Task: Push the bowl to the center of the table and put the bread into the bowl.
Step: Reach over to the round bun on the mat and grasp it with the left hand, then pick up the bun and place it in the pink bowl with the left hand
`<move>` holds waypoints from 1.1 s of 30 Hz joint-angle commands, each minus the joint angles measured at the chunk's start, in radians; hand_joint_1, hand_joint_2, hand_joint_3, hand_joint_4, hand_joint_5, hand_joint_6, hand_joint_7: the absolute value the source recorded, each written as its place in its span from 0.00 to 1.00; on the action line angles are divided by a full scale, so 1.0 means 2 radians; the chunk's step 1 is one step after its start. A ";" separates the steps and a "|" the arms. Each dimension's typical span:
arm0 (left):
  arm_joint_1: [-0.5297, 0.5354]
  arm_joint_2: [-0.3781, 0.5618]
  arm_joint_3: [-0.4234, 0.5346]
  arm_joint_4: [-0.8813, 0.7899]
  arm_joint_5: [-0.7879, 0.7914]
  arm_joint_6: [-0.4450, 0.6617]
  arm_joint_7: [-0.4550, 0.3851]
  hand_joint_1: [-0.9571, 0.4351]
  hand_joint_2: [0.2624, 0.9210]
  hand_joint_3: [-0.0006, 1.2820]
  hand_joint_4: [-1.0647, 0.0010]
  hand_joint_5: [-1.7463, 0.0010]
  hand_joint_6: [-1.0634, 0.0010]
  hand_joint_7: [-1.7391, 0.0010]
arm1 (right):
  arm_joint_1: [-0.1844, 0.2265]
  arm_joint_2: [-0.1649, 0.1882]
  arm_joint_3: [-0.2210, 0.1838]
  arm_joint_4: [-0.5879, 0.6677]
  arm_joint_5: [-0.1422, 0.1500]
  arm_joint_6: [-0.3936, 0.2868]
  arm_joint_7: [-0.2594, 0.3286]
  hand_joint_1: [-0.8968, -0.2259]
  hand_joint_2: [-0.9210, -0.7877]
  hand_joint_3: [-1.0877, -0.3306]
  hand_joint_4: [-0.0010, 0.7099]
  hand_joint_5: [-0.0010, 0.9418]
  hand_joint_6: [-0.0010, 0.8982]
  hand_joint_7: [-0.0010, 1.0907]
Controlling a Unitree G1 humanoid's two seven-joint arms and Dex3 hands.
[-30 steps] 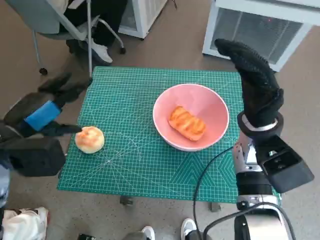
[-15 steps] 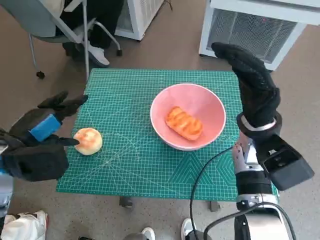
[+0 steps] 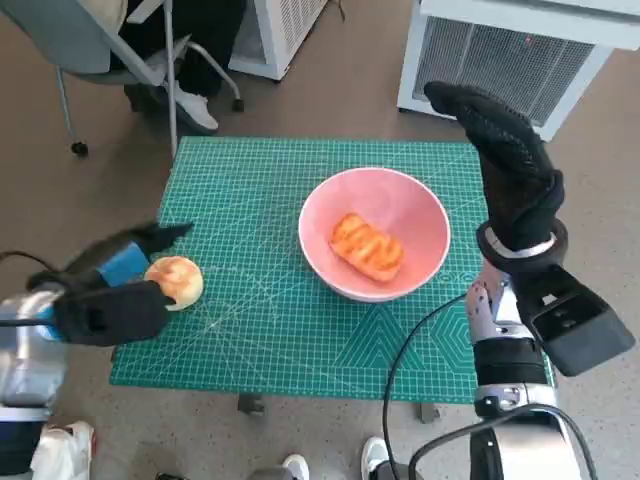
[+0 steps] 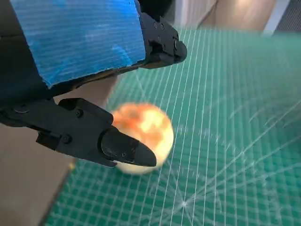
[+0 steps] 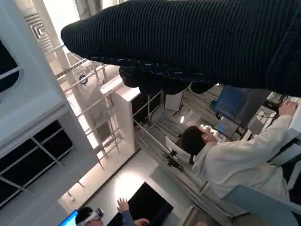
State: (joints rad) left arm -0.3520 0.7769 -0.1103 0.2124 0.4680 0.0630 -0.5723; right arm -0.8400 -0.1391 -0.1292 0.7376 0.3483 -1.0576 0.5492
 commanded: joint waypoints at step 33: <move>-0.052 0.011 0.018 -0.020 -0.009 -0.033 0.055 0.69 1.00 0.06 0.33 0.38 0.45 0.28 | 0.011 -0.002 -0.002 -0.019 -0.008 0.008 -0.004 0.47 0.00 0.35 0.00 0.49 0.00 0.56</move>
State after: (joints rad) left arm -0.4440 0.7768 -0.1246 0.2547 0.4671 -0.0022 -0.4920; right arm -0.8383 -0.1443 -0.1313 0.7008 0.3454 -1.0486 0.5421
